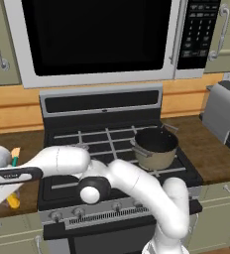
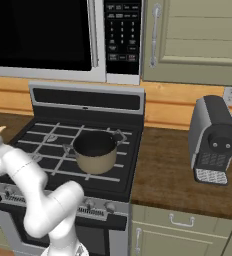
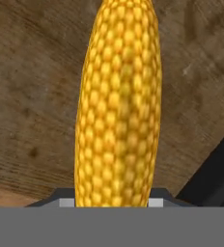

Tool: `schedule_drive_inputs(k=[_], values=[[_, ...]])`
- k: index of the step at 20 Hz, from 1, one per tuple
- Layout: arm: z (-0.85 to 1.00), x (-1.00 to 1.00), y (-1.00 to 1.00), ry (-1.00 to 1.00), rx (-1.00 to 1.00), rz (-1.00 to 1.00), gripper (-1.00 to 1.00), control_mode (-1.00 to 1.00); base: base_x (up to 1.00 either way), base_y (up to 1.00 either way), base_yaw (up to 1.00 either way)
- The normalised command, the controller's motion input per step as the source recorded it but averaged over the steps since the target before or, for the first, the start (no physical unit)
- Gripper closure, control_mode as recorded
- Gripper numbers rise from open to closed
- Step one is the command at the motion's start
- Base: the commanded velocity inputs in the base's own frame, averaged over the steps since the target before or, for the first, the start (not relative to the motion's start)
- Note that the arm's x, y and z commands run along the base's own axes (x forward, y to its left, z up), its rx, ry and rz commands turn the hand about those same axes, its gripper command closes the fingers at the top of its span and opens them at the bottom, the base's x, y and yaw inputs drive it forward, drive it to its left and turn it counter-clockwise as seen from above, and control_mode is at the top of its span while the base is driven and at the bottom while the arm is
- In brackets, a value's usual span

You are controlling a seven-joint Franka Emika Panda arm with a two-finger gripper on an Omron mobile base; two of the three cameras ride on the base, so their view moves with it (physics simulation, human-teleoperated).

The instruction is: Put the corn and tomato in the pot. Retrieve the spatula and lightly stir the vegetables in the pot.

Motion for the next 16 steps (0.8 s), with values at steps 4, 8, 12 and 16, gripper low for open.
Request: schedule_drive_inputs(k=[4,8,12,16], values=[[-0.32,-0.61,-0.74,-0.51,0.24,-0.12,1.00,-1.00,0.00,0.00,0.00],[0.02,-0.23,-0.99,-0.41,0.35,-0.19,1.00,-1.00,0.00,0.00,0.00],[0.19,-0.22,-1.00,-0.04,0.39,-0.26,1.00,-1.00,0.00,0.00,0.00],[0.10,-0.07,-1.00,0.00,0.40,-0.26,1.00,-1.00,0.00,0.00,0.00]])
